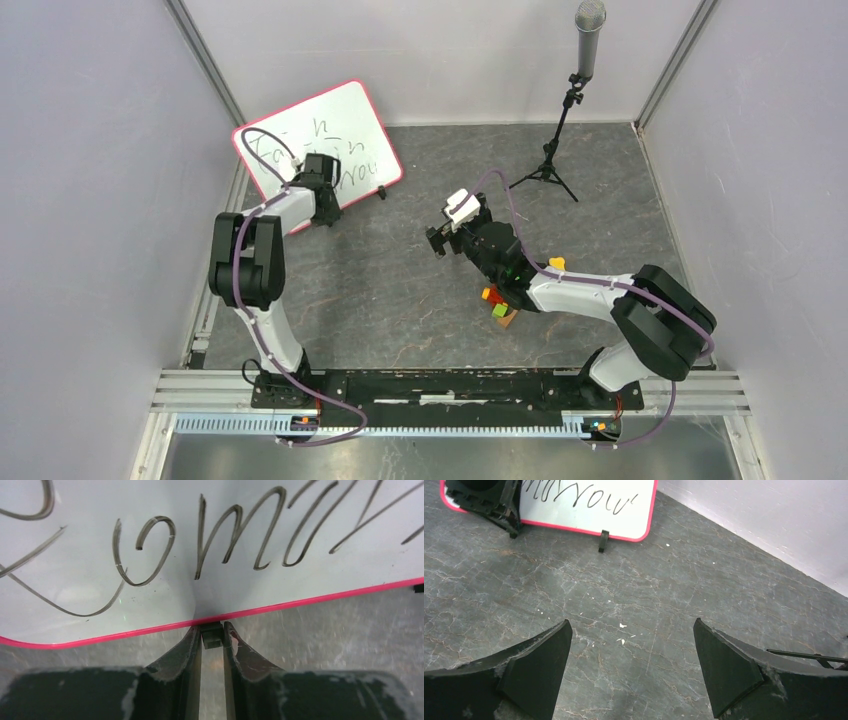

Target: Erase the whiteboard

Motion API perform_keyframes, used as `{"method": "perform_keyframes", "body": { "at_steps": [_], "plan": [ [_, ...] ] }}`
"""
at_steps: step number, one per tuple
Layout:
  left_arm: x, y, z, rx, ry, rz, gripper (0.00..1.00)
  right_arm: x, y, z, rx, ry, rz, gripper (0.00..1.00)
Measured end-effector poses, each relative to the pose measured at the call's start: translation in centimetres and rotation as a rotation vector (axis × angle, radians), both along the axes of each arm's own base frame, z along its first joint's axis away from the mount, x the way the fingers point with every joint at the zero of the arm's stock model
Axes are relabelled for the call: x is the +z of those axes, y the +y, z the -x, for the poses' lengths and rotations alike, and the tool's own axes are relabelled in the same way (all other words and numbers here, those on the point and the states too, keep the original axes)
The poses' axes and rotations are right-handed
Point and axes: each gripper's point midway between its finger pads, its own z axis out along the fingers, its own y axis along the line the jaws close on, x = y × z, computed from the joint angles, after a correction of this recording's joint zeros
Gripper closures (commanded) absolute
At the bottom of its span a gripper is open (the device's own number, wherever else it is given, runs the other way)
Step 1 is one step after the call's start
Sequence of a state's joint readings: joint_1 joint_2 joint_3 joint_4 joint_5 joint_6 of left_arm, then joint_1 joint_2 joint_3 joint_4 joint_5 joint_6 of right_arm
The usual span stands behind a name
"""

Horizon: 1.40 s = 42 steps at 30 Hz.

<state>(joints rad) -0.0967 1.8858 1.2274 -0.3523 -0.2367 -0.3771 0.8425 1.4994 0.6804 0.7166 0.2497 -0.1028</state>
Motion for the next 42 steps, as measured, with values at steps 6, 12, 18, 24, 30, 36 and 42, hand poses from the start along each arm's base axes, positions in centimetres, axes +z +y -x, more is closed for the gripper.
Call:
{"method": "perform_keyframes", "body": {
  "at_steps": [6,12,18,24,30,36,42],
  "plan": [
    [0.2,-1.7,4.4,0.014,0.017,0.034,0.98,0.0,-0.3,-0.2,-0.017,-0.001,0.002,0.02],
    [-0.3,-3.8,8.9,0.018,0.026,0.044,0.98,-0.3,-0.4,-0.1,-0.018,0.001,0.005,0.02],
    [-0.4,-6.3,12.4,0.056,-0.006,0.058,0.98,-0.4,-0.4,-0.1,-0.02,0.002,0.006,0.03],
    [-0.2,-8.8,14.1,0.075,-0.025,0.058,0.97,-0.5,-0.7,-0.2,-0.03,0.003,0.008,0.03],
    [0.2,-10.8,14.8,0.085,-0.035,0.081,0.88,-1.3,-1.6,-0.3,-0.061,0.013,0.024,0.02],
    [0.7,-12.2,15.4,0.05,-0.041,0.108,0.61,-1.9,-2.6,-0.5,-0.096,0.019,0.035,0.02],
    [4.3,-14.0,16.3,-0.021,-0.119,0.253,0.26,-1.9,-3.4,-0.7,-0.124,0.013,0.032,0.02]
  ]
}}
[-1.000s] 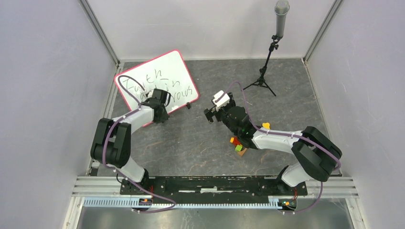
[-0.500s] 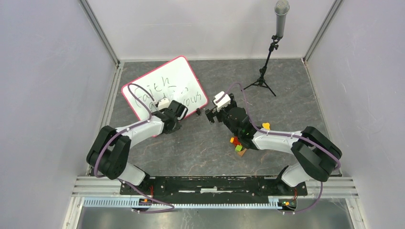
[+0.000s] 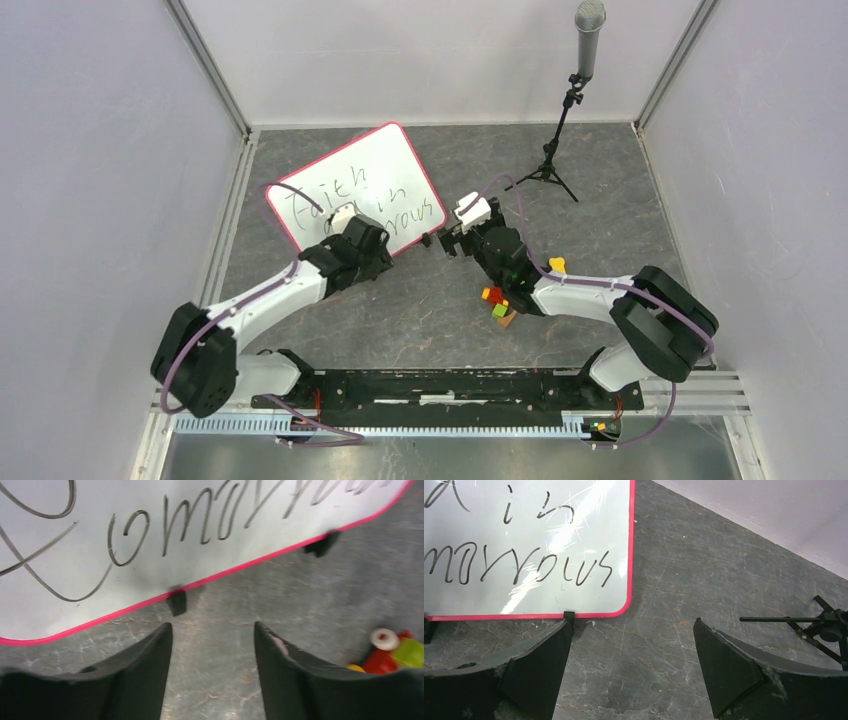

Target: Erase the whiteboard

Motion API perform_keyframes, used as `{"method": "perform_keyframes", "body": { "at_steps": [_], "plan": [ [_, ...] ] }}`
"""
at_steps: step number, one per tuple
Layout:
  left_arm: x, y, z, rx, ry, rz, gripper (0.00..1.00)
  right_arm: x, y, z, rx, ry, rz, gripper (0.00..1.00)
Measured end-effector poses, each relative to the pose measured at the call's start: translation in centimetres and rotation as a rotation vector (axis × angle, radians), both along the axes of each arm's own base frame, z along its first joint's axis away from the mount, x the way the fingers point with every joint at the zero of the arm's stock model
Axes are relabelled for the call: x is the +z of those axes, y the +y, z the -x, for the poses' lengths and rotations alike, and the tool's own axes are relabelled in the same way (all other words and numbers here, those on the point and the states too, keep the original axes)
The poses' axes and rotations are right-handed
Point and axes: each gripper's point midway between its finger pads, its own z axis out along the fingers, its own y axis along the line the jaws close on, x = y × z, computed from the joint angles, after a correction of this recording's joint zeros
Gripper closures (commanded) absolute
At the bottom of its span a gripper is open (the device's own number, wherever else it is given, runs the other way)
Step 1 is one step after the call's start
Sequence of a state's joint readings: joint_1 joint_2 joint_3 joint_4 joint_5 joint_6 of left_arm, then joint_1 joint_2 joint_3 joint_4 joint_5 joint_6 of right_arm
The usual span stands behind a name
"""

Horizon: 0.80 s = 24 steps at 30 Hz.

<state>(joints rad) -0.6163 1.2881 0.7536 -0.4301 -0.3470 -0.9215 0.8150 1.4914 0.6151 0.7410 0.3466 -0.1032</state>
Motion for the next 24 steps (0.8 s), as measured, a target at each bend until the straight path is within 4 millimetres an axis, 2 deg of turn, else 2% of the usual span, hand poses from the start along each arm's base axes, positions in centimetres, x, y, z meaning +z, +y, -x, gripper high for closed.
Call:
{"method": "perform_keyframes", "body": {
  "at_steps": [5,8,10,12,14,16,18,20,21,24],
  "plan": [
    [3.9,-1.2,0.6,-0.106,-0.082,0.087,0.01,-0.1,-0.4,-0.1,-0.013,0.0,0.0,0.02],
    [7.0,-1.4,0.7,-0.197,-0.112,0.076,0.0,-0.3,-0.5,-0.1,-0.017,0.004,-0.001,0.03],
    [10.4,-1.5,-0.2,-0.246,-0.155,0.072,0.0,-0.3,-0.5,0.0,-0.017,0.009,-0.01,0.03],
    [15.8,-0.8,-2.4,-0.253,-0.248,0.088,0.0,-0.6,-0.1,0.1,-0.005,0.026,-0.031,0.03],
    [20.9,1.0,-4.8,-0.213,-0.358,0.115,0.0,-1.5,0.8,0.2,0.014,0.065,-0.056,0.03],
    [25.7,4.0,-7.0,-0.148,-0.465,0.123,0.0,-2.9,2.2,0.2,0.028,0.113,-0.061,0.03],
    [28.8,6.4,-8.7,-0.098,-0.531,0.122,0.0,-4.0,4.3,0.9,0.06,0.148,-0.045,0.03],
    [30.2,7.5,-9.9,-0.082,-0.554,0.131,0.0,-4.9,7.0,2.6,0.119,0.178,-0.032,0.01],
    [30.4,7.9,-10.7,-0.077,-0.555,0.134,0.0,-5.2,8.4,3.8,0.161,0.192,-0.035,0.05],
    [28.5,9.2,-12.6,-0.058,-0.503,0.13,0.0,-6.5,11.4,7.2,0.262,0.241,-0.043,0.08]
  ]
}}
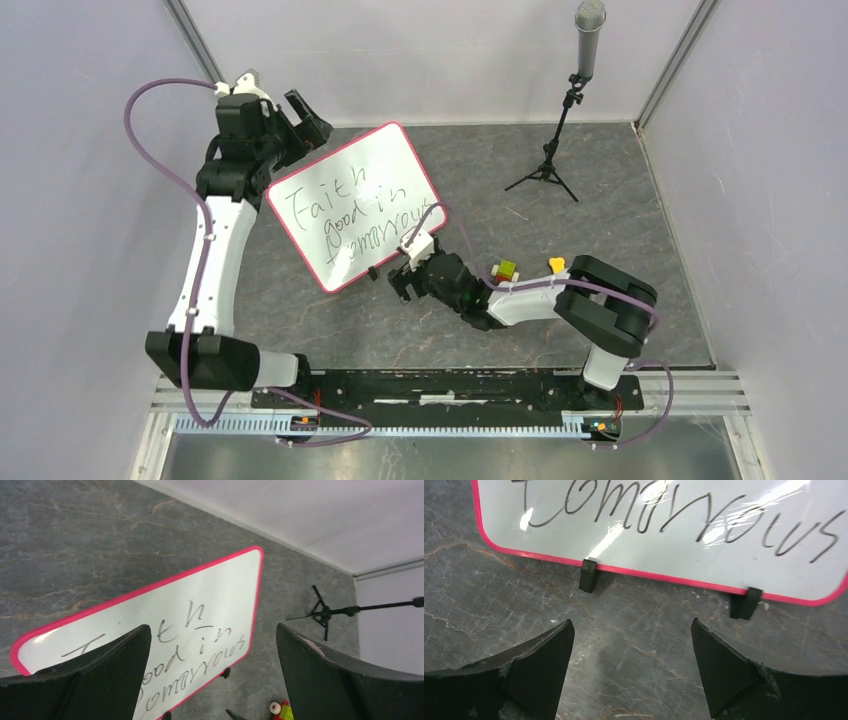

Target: Erase the whiteboard

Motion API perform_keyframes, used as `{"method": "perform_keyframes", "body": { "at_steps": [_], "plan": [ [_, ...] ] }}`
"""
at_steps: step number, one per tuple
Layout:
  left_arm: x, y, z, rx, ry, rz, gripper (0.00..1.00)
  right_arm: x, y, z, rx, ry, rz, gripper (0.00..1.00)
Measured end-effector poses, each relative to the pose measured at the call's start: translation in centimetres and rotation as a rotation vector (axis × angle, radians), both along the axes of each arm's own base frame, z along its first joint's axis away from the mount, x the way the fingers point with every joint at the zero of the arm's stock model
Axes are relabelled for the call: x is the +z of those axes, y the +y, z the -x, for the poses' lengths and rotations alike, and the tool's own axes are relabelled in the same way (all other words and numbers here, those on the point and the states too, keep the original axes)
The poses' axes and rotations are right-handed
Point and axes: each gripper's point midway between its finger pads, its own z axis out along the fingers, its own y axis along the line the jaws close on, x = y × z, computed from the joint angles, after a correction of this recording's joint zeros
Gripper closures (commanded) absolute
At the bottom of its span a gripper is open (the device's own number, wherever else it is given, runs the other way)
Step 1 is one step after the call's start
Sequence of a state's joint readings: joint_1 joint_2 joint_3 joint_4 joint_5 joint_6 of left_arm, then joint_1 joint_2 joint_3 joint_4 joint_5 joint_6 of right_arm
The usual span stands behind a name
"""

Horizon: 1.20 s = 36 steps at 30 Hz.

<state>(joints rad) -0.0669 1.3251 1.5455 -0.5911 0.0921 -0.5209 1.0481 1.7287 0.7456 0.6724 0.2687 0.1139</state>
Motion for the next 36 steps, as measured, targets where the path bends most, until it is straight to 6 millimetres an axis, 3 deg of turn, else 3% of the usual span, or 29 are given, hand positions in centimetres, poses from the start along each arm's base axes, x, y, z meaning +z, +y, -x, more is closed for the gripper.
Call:
{"method": "perform_keyframes", "body": {
  "at_steps": [5,9,14,23,32,36],
  "plan": [
    [-3.3,1.5,-1.4,0.025,0.082,-0.044,0.0,-1.9,2.4,0.7,0.023,0.044,0.029,0.11],
    [-4.1,1.7,-1.2,0.014,0.082,-0.073,0.0,-2.5,4.1,0.6,0.035,0.062,0.035,0.11],
    [-5.5,1.4,0.1,-0.003,0.081,-0.1,0.0,-3.4,5.7,0.9,0.054,0.078,0.061,0.19],
    [-4.9,1.8,3.0,0.013,-0.031,-0.168,0.0,-5.0,8.0,0.9,0.071,0.099,0.099,0.34],
    [-5.0,2.4,2.7,0.038,-0.053,-0.189,0.01,-6.3,8.6,0.1,0.03,0.121,0.124,0.45],
    [-5.4,2.6,2.7,0.049,-0.05,-0.194,0.01,-6.6,7.8,-0.4,-0.018,0.132,0.13,0.56]
  ]
}}
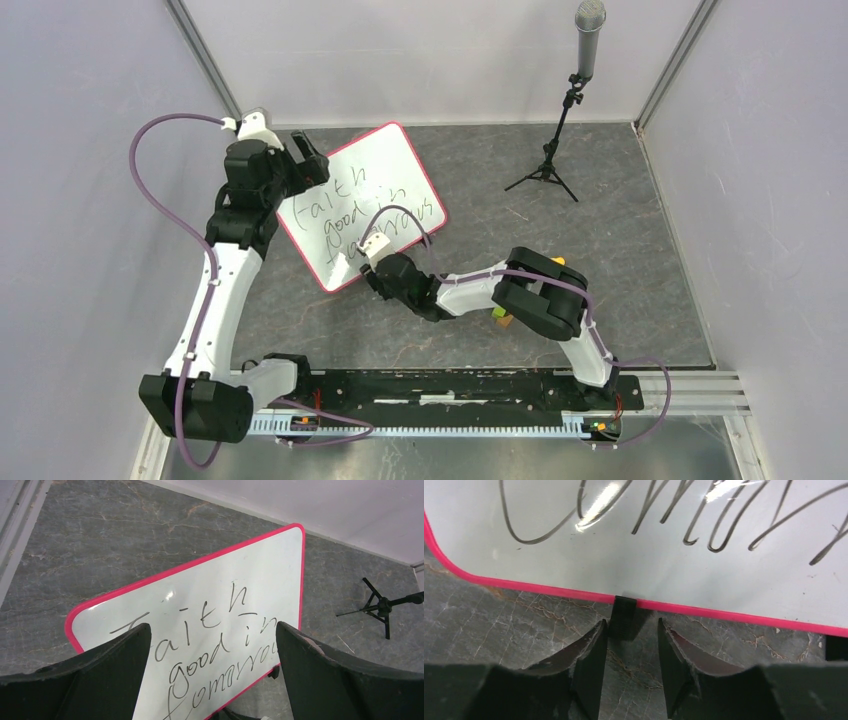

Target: Erase the whiteboard

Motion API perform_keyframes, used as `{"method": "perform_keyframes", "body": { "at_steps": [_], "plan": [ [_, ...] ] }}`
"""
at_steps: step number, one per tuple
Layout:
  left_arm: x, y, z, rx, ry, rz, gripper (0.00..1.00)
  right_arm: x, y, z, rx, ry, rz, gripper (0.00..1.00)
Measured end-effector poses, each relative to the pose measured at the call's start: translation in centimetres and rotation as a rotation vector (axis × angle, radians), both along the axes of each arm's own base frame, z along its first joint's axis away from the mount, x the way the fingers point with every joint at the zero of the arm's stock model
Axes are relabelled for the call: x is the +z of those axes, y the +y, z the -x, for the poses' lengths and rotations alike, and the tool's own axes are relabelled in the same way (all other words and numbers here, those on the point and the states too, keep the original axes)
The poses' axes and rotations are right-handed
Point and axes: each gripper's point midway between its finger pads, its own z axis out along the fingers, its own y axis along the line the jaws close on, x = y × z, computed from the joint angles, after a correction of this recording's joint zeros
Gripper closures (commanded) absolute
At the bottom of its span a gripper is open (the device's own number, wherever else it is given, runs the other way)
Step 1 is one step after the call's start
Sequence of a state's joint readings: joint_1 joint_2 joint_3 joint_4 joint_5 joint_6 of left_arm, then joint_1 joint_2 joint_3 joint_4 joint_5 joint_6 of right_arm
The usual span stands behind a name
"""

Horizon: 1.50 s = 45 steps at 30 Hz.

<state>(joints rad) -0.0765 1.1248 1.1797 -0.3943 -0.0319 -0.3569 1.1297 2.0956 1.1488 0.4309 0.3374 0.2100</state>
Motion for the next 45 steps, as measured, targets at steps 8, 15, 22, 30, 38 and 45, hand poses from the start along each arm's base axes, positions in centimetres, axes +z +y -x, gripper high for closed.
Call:
{"method": "perform_keyframes", "body": {
  "at_steps": [8,15,22,30,38,45],
  "plan": [
    [0.1,0.2,0.5,0.022,-0.014,-0.012,0.01,-0.2,-1.8,-0.6,-0.08,0.043,-0.052,0.55],
    [0.5,0.0,0.8,0.02,-0.026,-0.012,0.0,-0.1,-5.9,-2.0,-0.168,0.048,-0.015,0.38],
    [0.5,-2.1,1.1,-0.056,-0.025,0.0,0.0,1.9,-10.0,0.3,-0.129,0.047,0.03,0.16],
    [0.7,-5.6,1.8,-0.179,-0.03,0.019,0.0,7.1,-16.1,0.4,-0.218,-0.013,0.104,0.17],
    [0.8,-7.2,2.2,-0.231,-0.036,0.026,0.0,6.6,-27.8,-4.0,-0.521,0.072,0.248,0.19],
    [1.4,-7.6,2.6,-0.245,-0.053,0.029,0.0,6.0,-36.4,-4.7,-0.75,0.178,0.265,0.21]
  ]
}}
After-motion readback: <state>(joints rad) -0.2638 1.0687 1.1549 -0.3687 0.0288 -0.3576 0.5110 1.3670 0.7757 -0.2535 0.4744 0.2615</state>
